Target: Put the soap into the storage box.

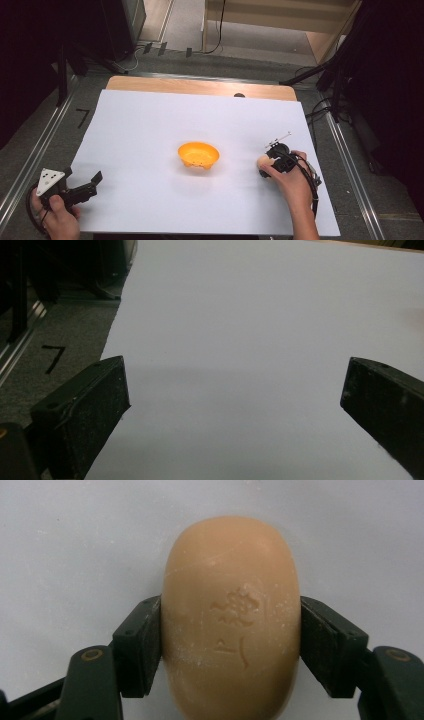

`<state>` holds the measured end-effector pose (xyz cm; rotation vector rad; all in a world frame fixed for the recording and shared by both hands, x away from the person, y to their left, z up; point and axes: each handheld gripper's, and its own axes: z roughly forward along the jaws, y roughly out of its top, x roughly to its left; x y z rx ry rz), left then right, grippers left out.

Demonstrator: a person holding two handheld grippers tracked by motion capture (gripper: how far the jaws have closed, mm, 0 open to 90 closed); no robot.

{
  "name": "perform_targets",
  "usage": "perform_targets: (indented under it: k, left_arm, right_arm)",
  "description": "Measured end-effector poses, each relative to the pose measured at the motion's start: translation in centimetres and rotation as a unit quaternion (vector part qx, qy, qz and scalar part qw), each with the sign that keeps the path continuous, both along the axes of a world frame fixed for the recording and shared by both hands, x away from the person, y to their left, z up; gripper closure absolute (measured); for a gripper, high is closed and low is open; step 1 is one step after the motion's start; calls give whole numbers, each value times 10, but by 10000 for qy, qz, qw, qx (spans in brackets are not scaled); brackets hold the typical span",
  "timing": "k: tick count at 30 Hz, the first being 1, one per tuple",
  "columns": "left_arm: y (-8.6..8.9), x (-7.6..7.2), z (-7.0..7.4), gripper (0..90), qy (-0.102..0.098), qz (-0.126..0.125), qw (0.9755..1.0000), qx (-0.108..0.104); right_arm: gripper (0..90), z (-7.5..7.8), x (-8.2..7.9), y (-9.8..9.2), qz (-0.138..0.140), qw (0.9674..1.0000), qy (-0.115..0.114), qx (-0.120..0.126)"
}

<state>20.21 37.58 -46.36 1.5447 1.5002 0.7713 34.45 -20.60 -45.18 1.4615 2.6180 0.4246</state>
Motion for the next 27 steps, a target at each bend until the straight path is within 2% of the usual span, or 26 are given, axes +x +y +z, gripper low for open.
perform_targets:
  k: [15, 18, 20, 22, 27]
  left_arm:
    - [0, 0, 0, 0, 4, -7, 10000, 8]
    - [0, 0, 0, 0, -5, -2, 10000, 8]
    - [0, 0, 0, 0, -5, -9, 10000, 11]
    - [0, 0, 0, 0, -6, -7, 10000, 9]
    - [0, 0, 0, 0, 11, -9, 10000, 22]
  right_arm:
    - [322, -1, 0, 0, 11, 9998, 151, -103]
    - [326, -1, 0, 0, 139, 9998, 114, -85]
    - [328, -1, 0, -2, 357, 9993, 27, -71]
    - [329, -1, -1, -2, 445, 9990, -24, -23]
    - [330, 6, -1, 0, 773, 9966, -168, 210]
